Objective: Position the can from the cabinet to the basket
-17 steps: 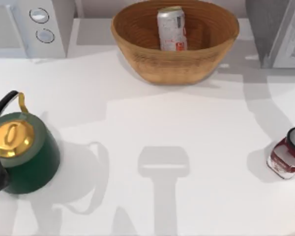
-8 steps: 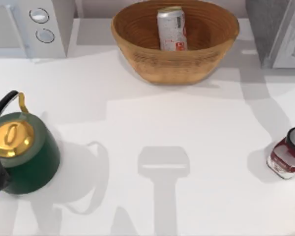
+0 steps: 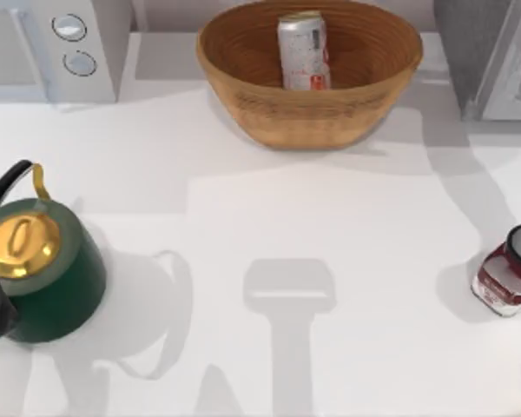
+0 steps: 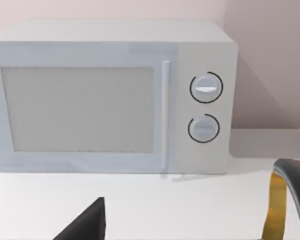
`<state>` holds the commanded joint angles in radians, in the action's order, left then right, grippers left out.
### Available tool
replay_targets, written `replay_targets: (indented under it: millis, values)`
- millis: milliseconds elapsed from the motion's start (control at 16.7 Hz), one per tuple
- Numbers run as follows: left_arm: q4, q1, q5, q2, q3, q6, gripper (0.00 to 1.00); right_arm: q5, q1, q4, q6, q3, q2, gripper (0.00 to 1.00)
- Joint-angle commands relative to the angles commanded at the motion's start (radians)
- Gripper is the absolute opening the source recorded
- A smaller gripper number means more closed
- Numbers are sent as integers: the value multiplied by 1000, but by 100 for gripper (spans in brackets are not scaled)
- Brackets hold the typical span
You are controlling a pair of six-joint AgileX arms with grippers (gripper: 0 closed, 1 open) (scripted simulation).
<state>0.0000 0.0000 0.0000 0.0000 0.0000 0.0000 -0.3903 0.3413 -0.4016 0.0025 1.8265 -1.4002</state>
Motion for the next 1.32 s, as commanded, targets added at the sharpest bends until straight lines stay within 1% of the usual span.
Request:
replay_targets:
  millis: [240,540,840,1320]
  values:
    - [0,0,0,0,0,0,100,11,-12,11,0,-53,42,100]
    - [0,0,0,0,0,0,100,60,-55,63,-1,-290,221,100]
    - [0,0,0,0,0,0,100,141,-124,145,-1,-660,507,100]
    - [0,0,0,0,0,0,100,294,-257,302,-2,-1389,1053,100]
